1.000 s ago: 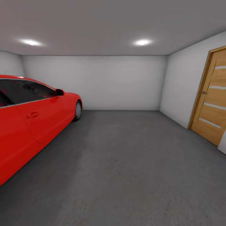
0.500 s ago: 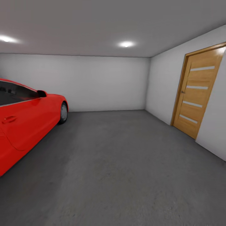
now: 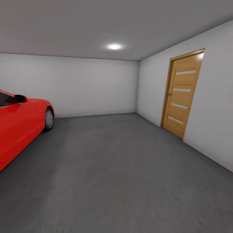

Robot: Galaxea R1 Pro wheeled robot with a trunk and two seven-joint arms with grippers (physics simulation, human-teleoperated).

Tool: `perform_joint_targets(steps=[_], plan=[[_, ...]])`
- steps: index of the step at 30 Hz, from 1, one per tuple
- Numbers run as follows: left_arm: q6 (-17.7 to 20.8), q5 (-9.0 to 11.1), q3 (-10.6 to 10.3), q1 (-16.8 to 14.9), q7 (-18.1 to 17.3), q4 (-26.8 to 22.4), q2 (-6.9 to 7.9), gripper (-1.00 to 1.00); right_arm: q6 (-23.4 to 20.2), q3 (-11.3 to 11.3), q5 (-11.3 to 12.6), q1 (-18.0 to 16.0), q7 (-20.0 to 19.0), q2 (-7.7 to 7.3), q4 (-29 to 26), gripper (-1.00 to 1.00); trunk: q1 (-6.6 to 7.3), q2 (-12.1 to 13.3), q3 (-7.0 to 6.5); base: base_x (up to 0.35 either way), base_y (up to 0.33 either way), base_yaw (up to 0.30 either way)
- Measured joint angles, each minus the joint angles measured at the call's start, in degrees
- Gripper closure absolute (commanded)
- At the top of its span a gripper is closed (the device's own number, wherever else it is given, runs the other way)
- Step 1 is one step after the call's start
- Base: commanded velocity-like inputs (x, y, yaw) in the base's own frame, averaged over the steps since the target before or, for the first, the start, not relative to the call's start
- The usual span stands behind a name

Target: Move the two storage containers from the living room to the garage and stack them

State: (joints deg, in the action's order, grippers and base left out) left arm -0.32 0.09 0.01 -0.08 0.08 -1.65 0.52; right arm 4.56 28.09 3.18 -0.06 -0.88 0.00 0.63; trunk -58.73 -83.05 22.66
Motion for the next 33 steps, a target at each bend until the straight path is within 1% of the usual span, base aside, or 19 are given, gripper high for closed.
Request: perform_joint_targets(steps=[33], plan=[[0.0,-0.1,-0.1,0.0,0.0,0.0,0.0,-1.0,0.0,0.0,0.0,0.0,0.0,-0.04,0.0,-1.0,0.0,0.0,-0.69,0.0,0.0,-0.28]])
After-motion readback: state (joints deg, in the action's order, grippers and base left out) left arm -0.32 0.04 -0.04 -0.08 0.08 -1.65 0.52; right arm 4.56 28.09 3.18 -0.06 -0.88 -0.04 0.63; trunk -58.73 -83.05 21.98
